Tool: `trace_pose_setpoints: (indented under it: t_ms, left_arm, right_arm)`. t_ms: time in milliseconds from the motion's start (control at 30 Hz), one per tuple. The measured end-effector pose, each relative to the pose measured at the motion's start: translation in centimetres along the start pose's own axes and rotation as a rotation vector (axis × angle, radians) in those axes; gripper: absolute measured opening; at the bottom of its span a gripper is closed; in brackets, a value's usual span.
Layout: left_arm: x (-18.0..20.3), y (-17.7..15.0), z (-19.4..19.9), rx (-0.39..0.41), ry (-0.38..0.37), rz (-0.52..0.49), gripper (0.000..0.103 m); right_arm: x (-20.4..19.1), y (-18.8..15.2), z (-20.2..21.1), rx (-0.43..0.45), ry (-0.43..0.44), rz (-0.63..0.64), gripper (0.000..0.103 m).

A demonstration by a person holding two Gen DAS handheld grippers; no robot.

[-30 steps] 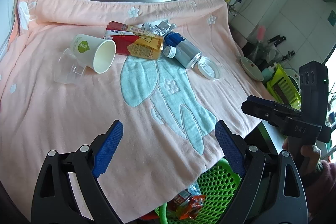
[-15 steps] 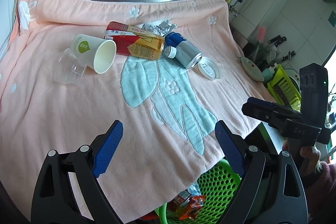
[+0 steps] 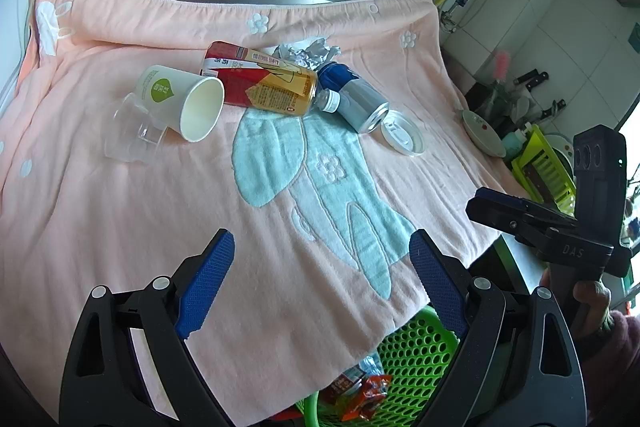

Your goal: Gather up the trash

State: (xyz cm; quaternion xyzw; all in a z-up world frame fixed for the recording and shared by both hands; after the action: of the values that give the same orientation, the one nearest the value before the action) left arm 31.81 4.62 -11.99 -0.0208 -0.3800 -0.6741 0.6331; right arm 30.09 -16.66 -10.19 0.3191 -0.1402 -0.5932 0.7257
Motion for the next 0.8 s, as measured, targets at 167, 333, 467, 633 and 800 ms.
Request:
trace_pose_setpoints:
  t_ms: [167,333,467,633,800]
  left_arm:
    - [0.02,0.07,-0.04,0.000,0.001,0.001,0.088]
    - [0.03,0.19,-0.10,-0.001,0.003,0.005,0.088]
    - [0.04,0.37,-0.15,0.001,0.004,0.006,0.088]
    - [-0.02,0.56,-0.34,0.002,0.007,0.011,0.088]
    - [-0.13,0.53,-0.34,0.001,0.010,0.015,0.088]
  right_arm:
    - [0.29,-0.03,0.00,0.000,0.000,-0.005,0.079]
    - [0.57,-0.05,-0.15,-0.002,-0.001,-0.010,0.078]
    - [0.66,-0.03,-0.19,-0.002,0.000,-0.012,0.079]
    - [0.69,-0.05,-0.24,-0.004,0.003,-0.013,0.079]
    - [0.77,-0.03,-0.39,-0.005,0.004,-0.015,0.079]
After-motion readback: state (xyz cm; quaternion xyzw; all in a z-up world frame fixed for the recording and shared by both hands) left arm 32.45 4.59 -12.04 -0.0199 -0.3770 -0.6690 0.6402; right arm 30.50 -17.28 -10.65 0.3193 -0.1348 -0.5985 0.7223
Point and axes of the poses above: each gripper's, at about its wrist camera, not at the fingertips, and z roughly against the way its jaws point, x to its right, y to its top, the point moved 3 cm from there along -z, roughly the way its jaws point, and after that the axes turned 11 degrees about z, right-handed, at the moved point
